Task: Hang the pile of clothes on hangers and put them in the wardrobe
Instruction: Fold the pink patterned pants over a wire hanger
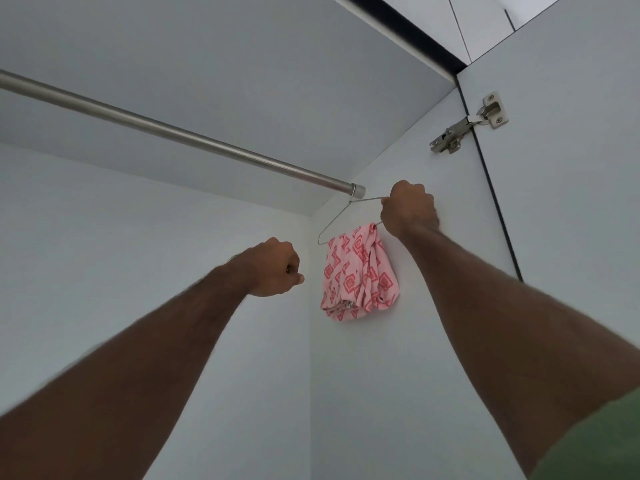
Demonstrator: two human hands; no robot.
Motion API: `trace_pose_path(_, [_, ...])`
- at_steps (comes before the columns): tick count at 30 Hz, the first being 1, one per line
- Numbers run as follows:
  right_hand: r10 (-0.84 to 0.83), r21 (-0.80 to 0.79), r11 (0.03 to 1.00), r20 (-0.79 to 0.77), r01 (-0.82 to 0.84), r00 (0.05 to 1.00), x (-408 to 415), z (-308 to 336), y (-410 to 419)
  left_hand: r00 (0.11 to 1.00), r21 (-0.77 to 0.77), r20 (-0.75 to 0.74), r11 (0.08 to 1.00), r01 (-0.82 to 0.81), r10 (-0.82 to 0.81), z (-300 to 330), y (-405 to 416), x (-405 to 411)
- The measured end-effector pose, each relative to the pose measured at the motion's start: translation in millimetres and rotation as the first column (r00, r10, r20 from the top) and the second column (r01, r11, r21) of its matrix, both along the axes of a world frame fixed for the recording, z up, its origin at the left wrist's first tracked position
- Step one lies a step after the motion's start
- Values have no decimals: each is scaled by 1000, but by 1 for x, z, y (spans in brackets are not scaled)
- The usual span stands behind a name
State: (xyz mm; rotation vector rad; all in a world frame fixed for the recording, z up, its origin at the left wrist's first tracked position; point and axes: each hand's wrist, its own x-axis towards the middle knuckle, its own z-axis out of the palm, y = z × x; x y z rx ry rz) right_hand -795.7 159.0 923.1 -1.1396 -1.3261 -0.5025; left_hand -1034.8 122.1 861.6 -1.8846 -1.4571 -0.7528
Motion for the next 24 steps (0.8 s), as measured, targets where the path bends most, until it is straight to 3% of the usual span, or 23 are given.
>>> trace_pose_path(7, [33, -26, 999, -38, -34, 999, 8, -40, 1, 997, -27, 15, 997, 73, -73, -12, 6, 4])
trace_pose_path(14, [-24, -87, 996, 64, 29, 998, 18, -95, -1, 967, -59, 37, 965, 256, -254, -34, 25, 28])
trace_pose_path(24, [-135, -72, 986, 169, 149, 976, 60, -200, -71, 790, -71, 180, 793, 605, -586, -115, 15, 109])
